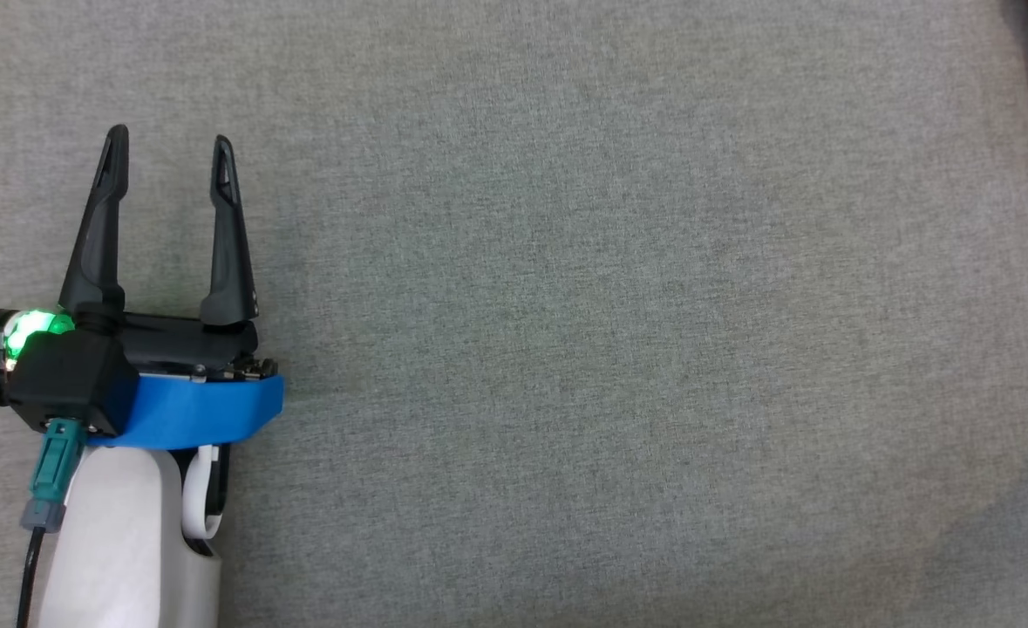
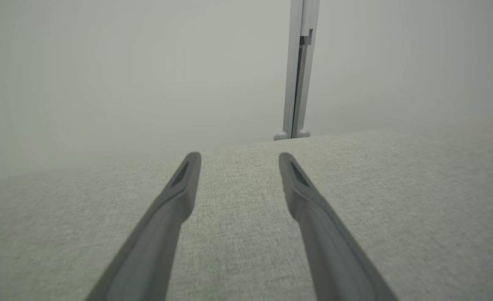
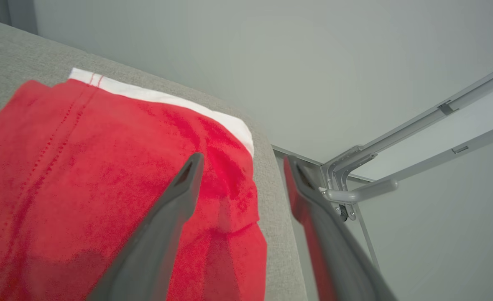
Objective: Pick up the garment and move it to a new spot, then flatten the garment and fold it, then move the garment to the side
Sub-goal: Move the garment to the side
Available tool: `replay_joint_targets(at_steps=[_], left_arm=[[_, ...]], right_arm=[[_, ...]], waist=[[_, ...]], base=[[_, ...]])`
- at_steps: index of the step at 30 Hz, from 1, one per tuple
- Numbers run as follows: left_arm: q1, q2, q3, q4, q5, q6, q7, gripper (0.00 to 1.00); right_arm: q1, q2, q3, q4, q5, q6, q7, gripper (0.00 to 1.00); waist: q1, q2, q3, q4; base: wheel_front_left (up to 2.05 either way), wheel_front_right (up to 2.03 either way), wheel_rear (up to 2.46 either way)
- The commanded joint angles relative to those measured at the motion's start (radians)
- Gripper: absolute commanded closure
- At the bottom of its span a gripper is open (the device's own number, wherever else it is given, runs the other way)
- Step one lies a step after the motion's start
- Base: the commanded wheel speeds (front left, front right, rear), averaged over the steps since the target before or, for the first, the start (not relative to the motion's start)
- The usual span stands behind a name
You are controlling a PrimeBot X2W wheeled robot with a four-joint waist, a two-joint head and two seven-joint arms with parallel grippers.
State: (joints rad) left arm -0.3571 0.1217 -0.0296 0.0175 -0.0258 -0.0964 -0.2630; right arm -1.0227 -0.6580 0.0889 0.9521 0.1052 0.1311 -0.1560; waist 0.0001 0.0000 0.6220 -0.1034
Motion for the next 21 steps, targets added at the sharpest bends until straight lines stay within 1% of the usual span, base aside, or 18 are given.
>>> replay_joint_targets(at_steps=[1, 7, 8, 11, 17, 21], left_arm=[[-0.005, -0.002, 0.0, 0.006, -0.005, 0.006, -0.002, 0.0], [0.038, -0.011, 0.01, 0.032, -0.022, 0.01, -0.002, 0.0], [0.038, -0.011, 0.01, 0.032, -0.022, 0.01, -0.002, 0.0], [0.067, -0.017, 0.02, 0.042, -0.033, 0.017, -0.002, 0.0], [0.122, -0.025, 0.039, 0.065, -0.044, 0.02, -0.002, 0.0], [0.153, -0.034, 0.043, 0.081, -0.053, 0.02, -0.002, 0.0]], right_arm=[[-0.016, 0.002, -0.005, 0.0, -0.033, -0.001, -0.029, 0.0], [0.026, 0.075, -0.036, -0.033, -0.052, -0.001, -0.087, 0.0], [0.026, 0.075, -0.036, -0.033, -0.052, -0.001, -0.087, 0.0], [0.053, 0.129, -0.043, -0.088, -0.045, -0.001, -0.103, 0.0], [0.136, 0.263, -0.046, -0.216, -0.005, -0.001, -0.11, 0.0], [0.219, 0.343, -0.043, -0.293, 0.023, 0.0, -0.11, 0.0]], waist=[[-0.0001, 0.0, -0.019, 0.0], [-0.0001, 0.0, -0.107, 0.008], [-0.0001, 0.0, -0.107, 0.008], [-0.0001, 0.0, -0.156, 0.017], [-0.0001, 0.0, -0.244, 0.041], [-0.0001, 0.0, -0.296, 0.061]], base=[[0.0, 0.0, 0.0], [0.0, 0.0, 0.0], [0.0, 0.0, 0.0], [0.0, 0.0, 0.0], [0.0, 0.0, 0.0], [0.0, 0.0, 0.0]])
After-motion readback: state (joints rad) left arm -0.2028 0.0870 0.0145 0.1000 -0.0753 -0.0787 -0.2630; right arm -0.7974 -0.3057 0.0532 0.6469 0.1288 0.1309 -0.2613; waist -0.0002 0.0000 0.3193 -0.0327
